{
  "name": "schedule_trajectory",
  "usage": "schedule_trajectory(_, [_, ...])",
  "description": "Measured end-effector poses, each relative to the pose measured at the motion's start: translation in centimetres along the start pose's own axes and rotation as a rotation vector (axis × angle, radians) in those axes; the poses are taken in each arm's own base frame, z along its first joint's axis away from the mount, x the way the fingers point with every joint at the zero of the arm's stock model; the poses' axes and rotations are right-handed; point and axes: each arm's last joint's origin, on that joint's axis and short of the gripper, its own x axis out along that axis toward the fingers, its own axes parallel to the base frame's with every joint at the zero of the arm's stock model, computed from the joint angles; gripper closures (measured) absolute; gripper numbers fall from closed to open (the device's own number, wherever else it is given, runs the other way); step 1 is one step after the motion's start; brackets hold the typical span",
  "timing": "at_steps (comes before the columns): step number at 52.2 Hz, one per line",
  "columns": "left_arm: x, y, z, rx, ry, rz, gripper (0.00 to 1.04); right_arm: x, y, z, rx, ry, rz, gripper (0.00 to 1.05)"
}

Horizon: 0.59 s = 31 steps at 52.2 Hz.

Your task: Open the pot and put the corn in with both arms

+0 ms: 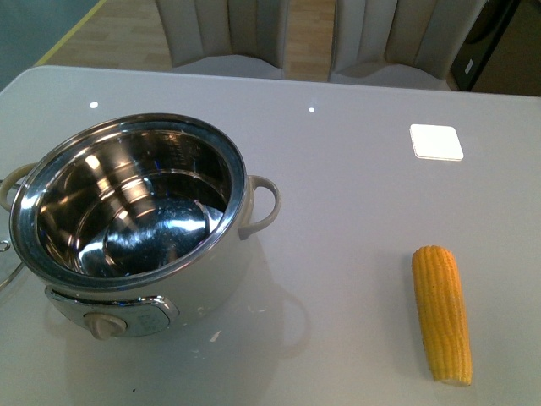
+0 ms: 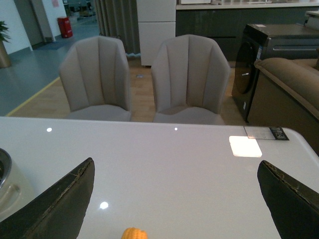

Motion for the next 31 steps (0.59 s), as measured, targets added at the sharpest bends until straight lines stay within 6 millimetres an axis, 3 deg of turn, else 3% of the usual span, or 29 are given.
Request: schedule_trajectory(31, [-1.8,0.0,-0.4,0.0,0.013,0.0,1.01,0.0,0.0,0.0,0.0,0.0,0.0,0.09])
